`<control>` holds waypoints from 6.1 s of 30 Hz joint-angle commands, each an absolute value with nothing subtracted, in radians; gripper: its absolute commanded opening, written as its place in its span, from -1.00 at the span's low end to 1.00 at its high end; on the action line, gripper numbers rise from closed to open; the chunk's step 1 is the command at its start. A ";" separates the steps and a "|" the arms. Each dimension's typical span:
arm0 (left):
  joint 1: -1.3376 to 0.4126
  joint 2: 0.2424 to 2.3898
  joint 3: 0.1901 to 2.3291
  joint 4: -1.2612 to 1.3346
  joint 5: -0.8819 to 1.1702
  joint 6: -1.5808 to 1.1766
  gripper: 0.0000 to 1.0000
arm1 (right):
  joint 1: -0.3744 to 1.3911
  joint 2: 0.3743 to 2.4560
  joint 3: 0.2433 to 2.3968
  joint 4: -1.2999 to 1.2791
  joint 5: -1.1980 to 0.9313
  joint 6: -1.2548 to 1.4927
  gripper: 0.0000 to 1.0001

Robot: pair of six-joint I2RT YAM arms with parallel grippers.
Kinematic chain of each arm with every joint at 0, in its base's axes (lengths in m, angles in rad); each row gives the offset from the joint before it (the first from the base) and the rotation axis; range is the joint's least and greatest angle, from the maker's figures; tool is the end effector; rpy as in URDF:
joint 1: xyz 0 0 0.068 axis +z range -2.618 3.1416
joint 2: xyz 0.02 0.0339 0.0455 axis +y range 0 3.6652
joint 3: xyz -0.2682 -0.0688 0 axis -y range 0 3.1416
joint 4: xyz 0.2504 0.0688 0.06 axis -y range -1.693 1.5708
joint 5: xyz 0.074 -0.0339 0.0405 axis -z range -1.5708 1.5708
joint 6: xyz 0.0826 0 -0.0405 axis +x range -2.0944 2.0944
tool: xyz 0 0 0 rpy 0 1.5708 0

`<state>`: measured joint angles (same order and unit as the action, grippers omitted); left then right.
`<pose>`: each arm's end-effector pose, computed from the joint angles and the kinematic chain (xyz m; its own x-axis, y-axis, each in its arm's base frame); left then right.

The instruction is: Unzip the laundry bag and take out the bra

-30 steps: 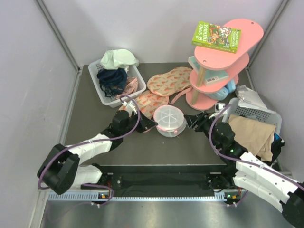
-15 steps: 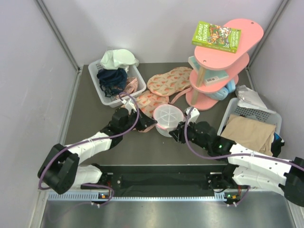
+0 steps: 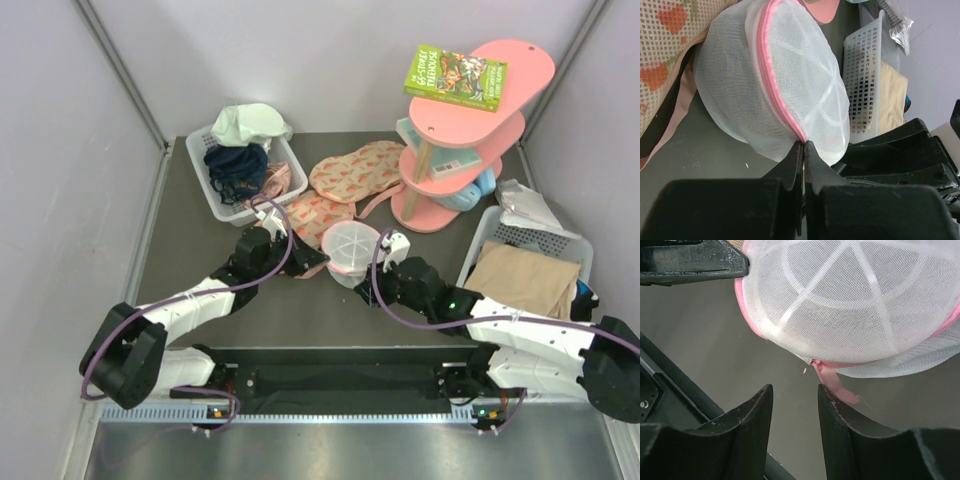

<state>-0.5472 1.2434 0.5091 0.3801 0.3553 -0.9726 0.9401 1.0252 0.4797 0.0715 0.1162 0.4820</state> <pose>0.2428 -0.1816 0.1917 -0.8002 -0.4197 -0.4285 0.1869 0.5044 -0.8430 0.1639 0.2083 0.1929 -0.5822 -0.0165 -0.8129 -0.5321 0.7637 0.3656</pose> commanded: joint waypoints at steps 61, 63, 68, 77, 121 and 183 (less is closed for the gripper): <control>-0.407 1.480 0.776 0.413 0.503 -0.776 -1.00 | 0.767 0.942 0.492 0.012 -0.048 0.482 -1.00; -0.407 1.520 0.810 0.465 0.535 -0.787 -1.00 | 0.790 0.934 0.489 0.021 -0.045 0.500 -1.00; -0.408 1.598 0.847 0.540 0.603 -0.830 -0.47 | 0.837 0.954 0.480 0.081 -0.035 0.555 -1.00; -0.416 1.303 0.709 0.203 0.293 -0.730 0.80 | 0.874 1.057 0.488 0.225 -0.018 0.615 -1.00; -0.614 1.282 0.476 0.509 0.341 -0.996 -1.00 | 0.951 1.151 0.509 0.227 0.086 0.637 -1.00; -0.590 1.121 0.582 0.118 0.166 -0.816 0.66 | 0.933 1.267 0.551 0.396 -0.075 0.635 -1.00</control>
<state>-0.5434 1.1091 0.6579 -0.0498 0.0826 -0.6903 0.9112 1.2491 0.4942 0.3298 -0.0601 0.6304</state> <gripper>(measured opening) 0.839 0.010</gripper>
